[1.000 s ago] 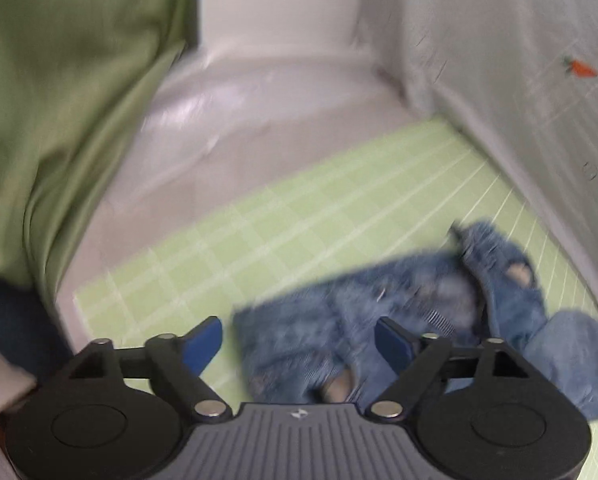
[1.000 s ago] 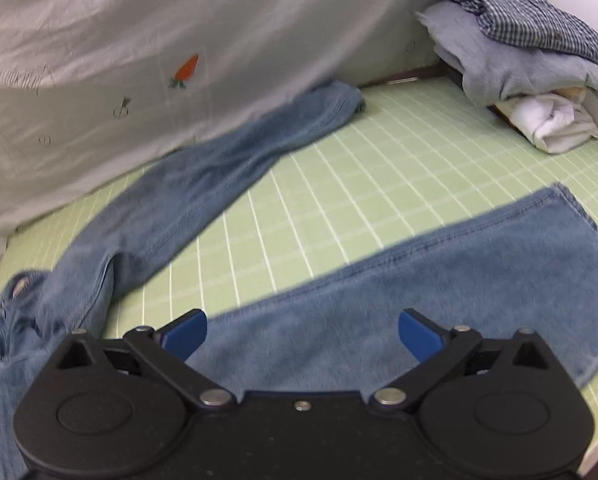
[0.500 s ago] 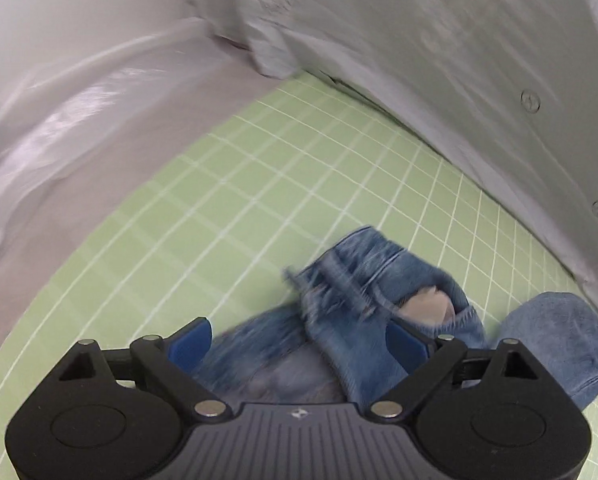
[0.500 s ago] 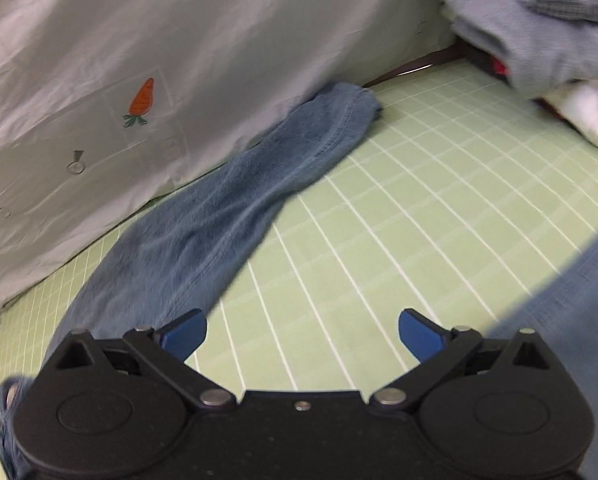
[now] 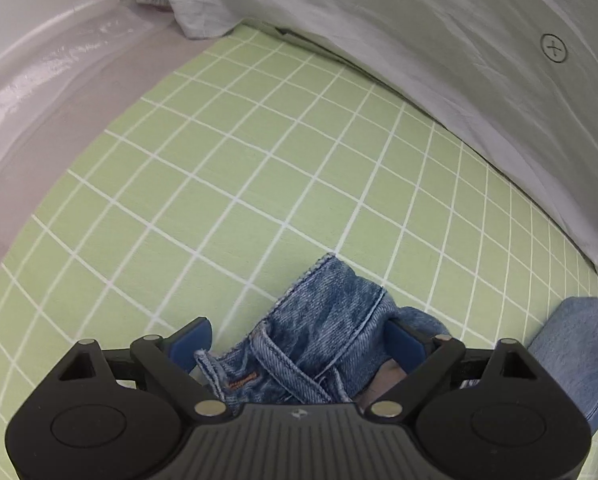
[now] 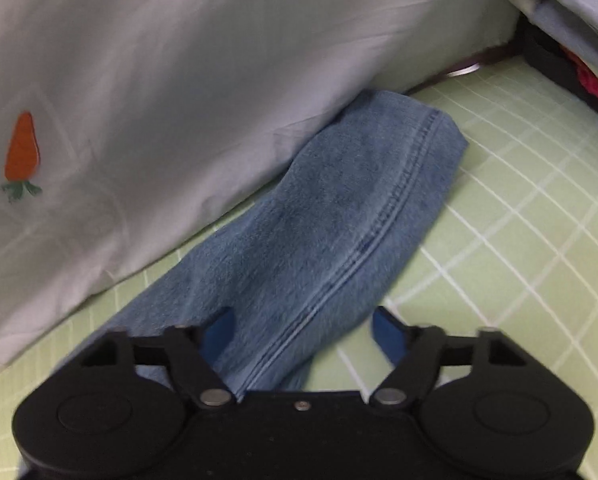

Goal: Fold clothes
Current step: 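Grasp the leg hem with the right gripper while the left gripper releases the waistband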

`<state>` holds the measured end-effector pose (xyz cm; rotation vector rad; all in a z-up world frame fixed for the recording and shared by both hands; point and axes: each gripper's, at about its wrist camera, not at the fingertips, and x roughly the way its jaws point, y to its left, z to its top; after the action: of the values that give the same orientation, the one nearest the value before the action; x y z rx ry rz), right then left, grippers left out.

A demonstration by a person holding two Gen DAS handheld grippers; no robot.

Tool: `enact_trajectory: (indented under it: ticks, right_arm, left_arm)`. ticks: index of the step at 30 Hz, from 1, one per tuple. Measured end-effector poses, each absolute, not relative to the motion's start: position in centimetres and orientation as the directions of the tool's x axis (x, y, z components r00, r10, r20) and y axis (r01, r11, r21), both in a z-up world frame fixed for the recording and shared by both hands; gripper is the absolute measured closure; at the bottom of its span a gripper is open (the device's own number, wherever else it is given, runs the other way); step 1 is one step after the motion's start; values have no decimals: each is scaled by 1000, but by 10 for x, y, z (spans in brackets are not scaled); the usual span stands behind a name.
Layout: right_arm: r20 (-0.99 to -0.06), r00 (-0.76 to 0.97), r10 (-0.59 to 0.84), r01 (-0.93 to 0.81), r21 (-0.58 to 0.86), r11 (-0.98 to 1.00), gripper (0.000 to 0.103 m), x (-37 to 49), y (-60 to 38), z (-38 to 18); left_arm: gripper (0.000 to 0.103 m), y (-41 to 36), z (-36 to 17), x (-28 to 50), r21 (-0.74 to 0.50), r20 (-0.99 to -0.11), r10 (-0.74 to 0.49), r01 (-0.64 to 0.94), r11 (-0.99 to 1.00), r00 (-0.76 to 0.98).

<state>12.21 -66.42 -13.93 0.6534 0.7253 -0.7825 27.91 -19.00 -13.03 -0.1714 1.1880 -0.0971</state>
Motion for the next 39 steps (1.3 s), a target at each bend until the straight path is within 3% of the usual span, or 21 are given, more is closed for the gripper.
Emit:
enact_trajectory:
  ticks: [2,3,4,5,8,13,16,19,23,26,28,30,32,33,34,39]
  right_arm:
    - [-773,499,-392,786,213,581,60,126,-663,-139]
    - [-774,498,-391,775,195,601,83,127,-663,-139]
    - [-775,497,-390,765,180,618,97,127,-663,-140]
    - [-775,497,-391,760,172,627,97,125,-663,-139]
    - [-763,465,-449,777,108,620,98,111,-656,-132]
    - [-730,373,-573,815,-37,578,98,57,-623,-110]
    - [-754,295,-586,821,-114,560,98,25,-605,-110]
    - [-802,236,-549,837,-119,534,97,-6,-597,-117]
    - [-823,240,-515,855,-71,513,94,-36,-590,-106]
    - [-791,303,-532,851,-26,524,83,-56,-581,-87]
    - [-764,349,-543,845,7,535,67,-70,-576,-76]
    - [-736,404,-544,833,50,551,58,-86,-575,-67]
    - [-709,452,-541,819,90,567,38,-97,-579,-61]
    - [-694,472,-544,812,101,575,14,-103,-582,-59]
    - [-677,490,-549,804,107,585,0,-107,-584,-57]
    - [-639,564,-523,746,124,654,0,-124,-601,-52]
  left_arm:
    - [45,-189,-132,281,-210,-912,-183,-37,977,367]
    - [57,-189,-132,281,-227,-907,-198,-37,973,372]
    - [63,-189,-131,282,-234,-902,-201,-40,972,381]
    - [71,-189,-127,282,-225,-899,-190,-45,973,394]
    - [77,-184,-117,282,-203,-886,-152,-71,977,438]
    - [78,-122,-95,283,-167,-853,-3,-268,949,522]
    - [77,-91,-94,278,-190,-856,11,-333,924,517]
    - [66,-90,-88,263,-198,-858,7,-344,918,514]
    - [39,-103,-67,229,-201,-842,-7,-300,932,540]
    - [30,-121,-50,193,-229,-825,-72,-216,949,561]
    - [25,-143,-43,170,-222,-824,-101,-155,963,557]
    - [24,-166,-43,149,-220,-831,-132,-102,970,540]
    - [22,-187,-46,128,-223,-840,-164,-54,973,517]
    - [20,-198,-48,119,-218,-845,-172,-33,975,507]
    - [16,-208,-51,110,-214,-849,-180,-12,977,497]
    - [13,-259,-71,75,-183,-889,-181,37,982,420]
